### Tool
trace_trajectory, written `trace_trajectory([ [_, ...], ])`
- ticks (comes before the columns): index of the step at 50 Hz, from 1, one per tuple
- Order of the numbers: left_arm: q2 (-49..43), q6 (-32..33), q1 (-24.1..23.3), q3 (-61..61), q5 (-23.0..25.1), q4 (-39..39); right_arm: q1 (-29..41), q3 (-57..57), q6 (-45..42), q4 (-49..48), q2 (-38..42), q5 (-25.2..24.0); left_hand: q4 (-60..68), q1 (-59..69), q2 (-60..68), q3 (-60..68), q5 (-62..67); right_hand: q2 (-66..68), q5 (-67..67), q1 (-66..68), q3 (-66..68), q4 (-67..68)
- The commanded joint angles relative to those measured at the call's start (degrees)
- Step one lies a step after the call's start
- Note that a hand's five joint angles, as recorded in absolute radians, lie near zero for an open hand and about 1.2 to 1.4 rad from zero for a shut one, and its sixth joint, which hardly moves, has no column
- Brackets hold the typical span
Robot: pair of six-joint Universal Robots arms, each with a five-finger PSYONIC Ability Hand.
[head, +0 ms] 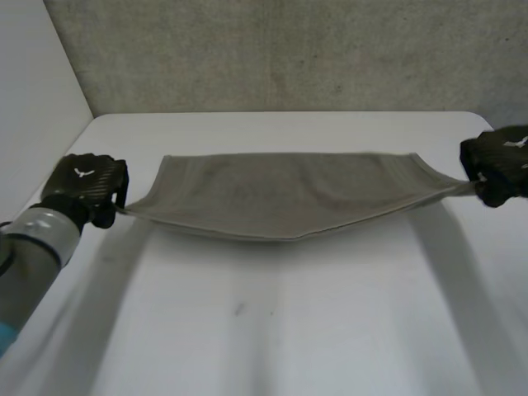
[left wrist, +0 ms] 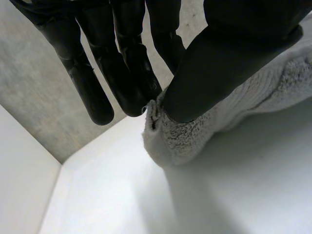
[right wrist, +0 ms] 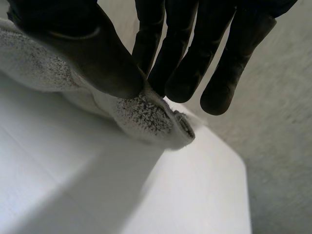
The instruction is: Fold the towel.
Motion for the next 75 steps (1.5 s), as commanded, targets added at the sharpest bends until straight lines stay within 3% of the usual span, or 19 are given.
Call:
trace_trajectory([
  [1,14.7,4.9,0.1,-6.0,0.0,-4.7,-4.3,1.7,-3.5,8.1,-13.3,-5.1,10.2,11.1,10.2,10.3,10.7,3.7,3.0,3.7,3.2,3.1],
  [9,17.9,5.2,0.4,-7.5,1.7,-6.3,-6.6,1.9,-5.1,11.0,-15.0,-9.2,10.2,11.1,10.2,10.3,10.7,3.7,3.0,3.7,3.2,3.1],
  [17,3.8,4.9,1.0,-2.2,6.6,-3.4,-5.9,-0.4,-6.2,7.7,-1.2,-8.8,10.2,11.1,10.2,10.3,10.7,3.7,3.0,3.7,3.2,3.1],
  [19,-3.1,4.9,0.2,2.4,6.2,-2.6,-5.8,-3.9,-6.1,6.5,5.3,-7.4,10.2,11.1,10.2,10.3,10.7,3.7,3.0,3.7,3.2,3.1],
  [22,-7.1,4.5,0.0,5.6,6.2,-2.6,-5.2,-5.7,-5.8,6.0,8.6,-6.2,10.2,11.1,10.2,10.3,10.7,3.7,3.0,3.7,3.2,3.1],
  [25,-14.9,4.5,-1.0,12.4,5.0,-2.9,-1.1,-10.8,-5.6,5.2,15.4,-2.7,10.2,11.1,10.2,10.3,10.7,3.7,3.0,3.7,3.2,3.1],
  [27,-21.5,4.4,-2.2,19.2,2.0,-3.0,2.3,-16.2,-5.7,4.1,21.7,1.6,10.2,11.1,10.2,10.3,10.7,3.7,3.0,3.7,3.2,3.1],
  [32,-29.9,3.9,-2.7,28.9,-0.7,-3.3,3.5,-23.4,-5.5,1.6,29.5,6.0,10.2,11.1,10.2,10.3,10.7,3.7,3.0,3.7,3.2,3.1],
  [43,-43.2,1.9,-5.9,48.0,-2.5,-7.0,7.1,-37.7,-1.8,-1.7,41.8,9.5,10.2,11.1,10.2,10.3,10.7,3.7,3.0,3.7,3.2,3.1],
  [53,-51.8,1.9,-6.0,61.7,-5.0,-12.3,8.8,-47.9,-2.2,-2.9,49.8,12.6,10.2,11.1,10.2,10.3,10.7,3.7,3.0,3.7,3.2,3.1],
  [54,-52.5,1.9,-6.0,62.8,-4.9,-12.9,9.0,-49.4,-2.3,-2.7,51.0,12.6,10.2,11.1,10.2,10.3,10.7,-6.2,-6.9,-6.2,-6.7,-6.8],
  [55,-52.5,1.9,-6.0,62.8,-4.9,-12.9,9.0,-49.4,-2.3,-2.7,51.0,12.6,10.2,11.1,10.2,10.3,10.7,-6.3,-7.0,-6.3,-6.8,-6.9],
  [56,-53.1,1.9,-6.1,63.5,-4.9,-13.3,9.5,-50.7,-2.5,-2.6,52.3,12.6,6.7,7.7,6.7,6.8,7.2,-47.8,-48.5,-47.8,-48.3,-48.4],
  [57,-53.1,1.9,-6.1,63.5,-4.9,-13.3,9.5,-50.7,-2.5,-2.6,52.3,12.6,6.7,7.6,6.7,6.8,7.2,-48.2,-48.9,-48.2,-48.7,-48.8],
  [58,-53.4,1.9,-6.2,63.7,-5.2,-13.3,10.0,-51.8,-2.6,-2.5,53.2,13.0,-27.8,-26.8,-27.8,-27.7,-27.3,-66.3,-67.0,-66.3,-66.8,-66.9],
  [59,-53.4,2.1,-6.7,63.7,-5.4,-13.3,10.2,-52.8,-2.6,-2.5,53.9,13.8,-58.6,-57.7,-58.6,-58.5,-58.1,-66.3,-67.0,-66.3,-66.8,-66.9],
  [68,-52.5,1.5,-8.4,62.5,-8.1,-14.1,10.2,-52.6,-2.0,-2.4,51.3,14.4,-59.6,-58.6,-59.6,-59.5,-59.1,-66.3,-67.0,-66.3,-66.8,-66.9],
  [75,-44.3,-1.3,-8.7,51.1,-9.1,-15.9,9.5,-40.7,-2.1,-2.3,41.3,13.7,-59.6,-58.6,-59.6,-59.5,-59.1,-66.3,-67.0,-66.3,-66.8,-66.9],
])
